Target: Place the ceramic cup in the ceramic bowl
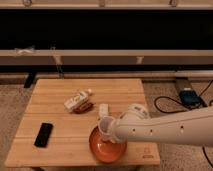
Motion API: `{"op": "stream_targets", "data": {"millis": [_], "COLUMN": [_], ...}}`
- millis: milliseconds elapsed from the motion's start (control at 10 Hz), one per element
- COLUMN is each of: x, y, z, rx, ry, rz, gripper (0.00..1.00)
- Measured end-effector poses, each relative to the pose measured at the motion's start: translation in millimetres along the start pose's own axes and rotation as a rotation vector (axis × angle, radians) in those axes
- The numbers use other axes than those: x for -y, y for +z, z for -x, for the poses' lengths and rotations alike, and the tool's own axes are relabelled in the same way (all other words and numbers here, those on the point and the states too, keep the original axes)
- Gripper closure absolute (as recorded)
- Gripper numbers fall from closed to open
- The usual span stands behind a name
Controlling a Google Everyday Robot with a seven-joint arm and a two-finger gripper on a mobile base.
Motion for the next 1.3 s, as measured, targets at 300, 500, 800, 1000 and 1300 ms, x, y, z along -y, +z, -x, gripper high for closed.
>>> {"op": "stream_targets", "data": {"millis": [300, 500, 800, 1000, 1300], "x": [-13.3, -19.3, -21.2, -15.4, -5.0], "y": [-4.4, -8.0, -16.6, -37.7, -76.8], "z": [-16.5, -22.0, -24.9, -24.3, -18.2], "rx": [-0.045, -0.053, -0.046, -0.028, -0.004], "ry": [0.026, 0.03, 0.034, 0.033, 0.004], "rz": [0.008, 0.009, -0.009, -0.06, -0.137], "gripper": [0.2, 0.2, 0.2, 0.2, 0.2]}}
